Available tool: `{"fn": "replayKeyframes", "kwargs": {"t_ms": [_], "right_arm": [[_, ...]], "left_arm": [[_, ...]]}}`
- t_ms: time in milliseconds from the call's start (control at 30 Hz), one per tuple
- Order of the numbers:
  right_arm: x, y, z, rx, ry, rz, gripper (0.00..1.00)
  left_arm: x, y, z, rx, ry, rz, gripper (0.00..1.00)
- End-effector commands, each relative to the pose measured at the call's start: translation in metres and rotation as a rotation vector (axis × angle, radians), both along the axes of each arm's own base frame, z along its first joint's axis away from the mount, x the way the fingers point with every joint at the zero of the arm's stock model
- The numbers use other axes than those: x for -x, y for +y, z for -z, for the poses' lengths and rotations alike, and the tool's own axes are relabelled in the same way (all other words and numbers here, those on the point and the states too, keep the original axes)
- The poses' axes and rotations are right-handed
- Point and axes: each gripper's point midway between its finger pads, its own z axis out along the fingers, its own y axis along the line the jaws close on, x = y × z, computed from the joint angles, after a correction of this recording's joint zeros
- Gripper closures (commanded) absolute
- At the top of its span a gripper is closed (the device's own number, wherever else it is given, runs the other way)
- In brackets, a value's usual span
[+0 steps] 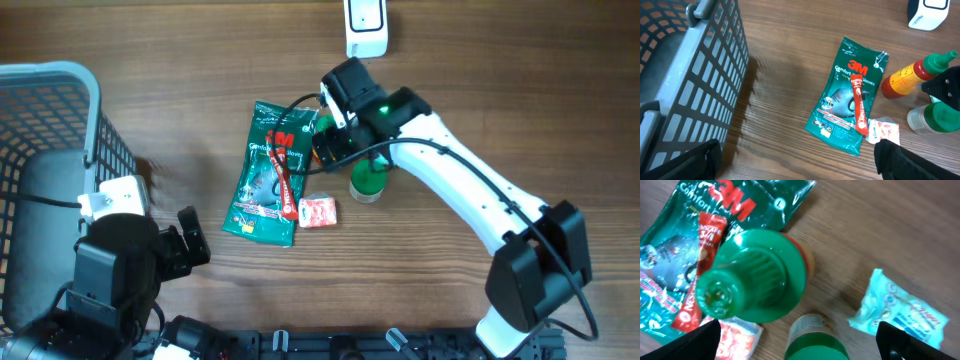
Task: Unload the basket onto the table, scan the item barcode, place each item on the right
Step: 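Swing the right gripper over and grasp the green-lidded container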
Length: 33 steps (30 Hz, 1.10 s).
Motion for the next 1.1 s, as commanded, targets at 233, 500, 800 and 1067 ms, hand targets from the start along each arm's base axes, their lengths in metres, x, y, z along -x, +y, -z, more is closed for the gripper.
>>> {"fn": "replayKeyframes", "kwargs": {"t_ms": [233, 500, 800, 1067], "right_arm": [[0.015, -0.017, -0.043, 0.026, -0.070, 0.108, 0.00], [0.024, -0.020, 0.006, 0.028, -0.048, 0.068, 0.00], [0.027, -0.022, 0.048, -0.084, 0.013, 0.005, 0.00], [0.034, -0.028, 0.097, -0.037, 0.143, 0.115, 0.10]], "left_arm": [[0.000, 0.003, -0.002, -0.014, -0.012, -0.003, 0.00], [0.000, 0.003, -0.002, -0.014, -0.012, -0.003, 0.00], [0.000, 0.003, -0.002, -0.014, -0.012, -0.003, 0.00], [0.000, 0.003, -0.002, -0.014, -0.012, -0.003, 0.00]]}}
